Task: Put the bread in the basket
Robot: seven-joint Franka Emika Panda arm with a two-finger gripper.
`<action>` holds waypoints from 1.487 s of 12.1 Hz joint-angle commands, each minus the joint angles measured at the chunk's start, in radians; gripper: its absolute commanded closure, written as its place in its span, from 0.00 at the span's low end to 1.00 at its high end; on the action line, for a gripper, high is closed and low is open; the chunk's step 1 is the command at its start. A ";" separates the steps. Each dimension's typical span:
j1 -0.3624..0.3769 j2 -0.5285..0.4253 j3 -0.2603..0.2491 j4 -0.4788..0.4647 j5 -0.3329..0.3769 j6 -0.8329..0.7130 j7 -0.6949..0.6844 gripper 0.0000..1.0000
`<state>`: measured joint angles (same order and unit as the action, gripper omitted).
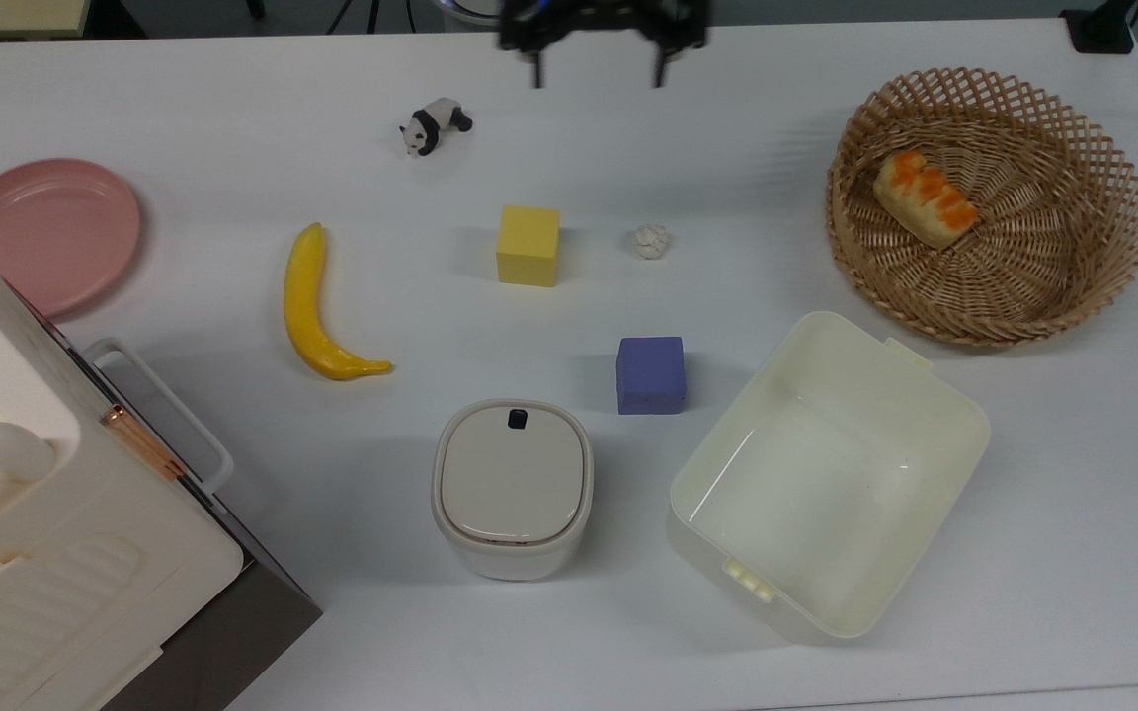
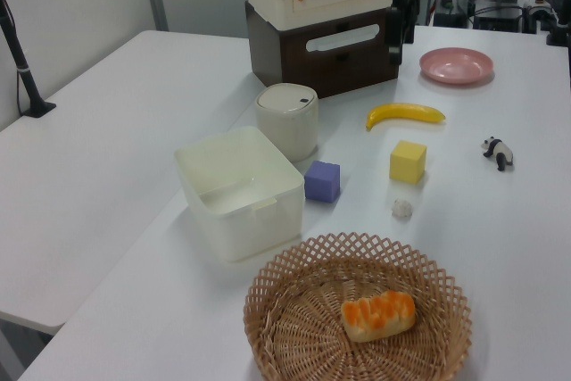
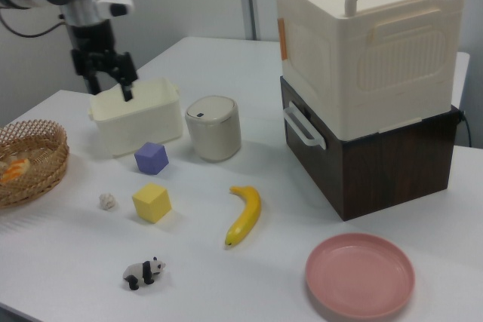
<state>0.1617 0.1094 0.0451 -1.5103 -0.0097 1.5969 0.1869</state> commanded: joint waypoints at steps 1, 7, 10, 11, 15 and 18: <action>-0.117 -0.039 0.013 -0.036 0.002 -0.006 -0.090 0.00; -0.191 -0.066 0.015 -0.051 0.008 -0.012 -0.093 0.00; -0.195 -0.065 0.016 -0.062 0.008 0.000 -0.095 0.00; -0.195 -0.065 0.018 -0.071 0.008 0.004 -0.095 0.00; -0.195 -0.060 0.018 -0.083 0.010 0.037 -0.093 0.00; -0.195 -0.062 0.018 -0.090 0.010 0.040 -0.093 0.00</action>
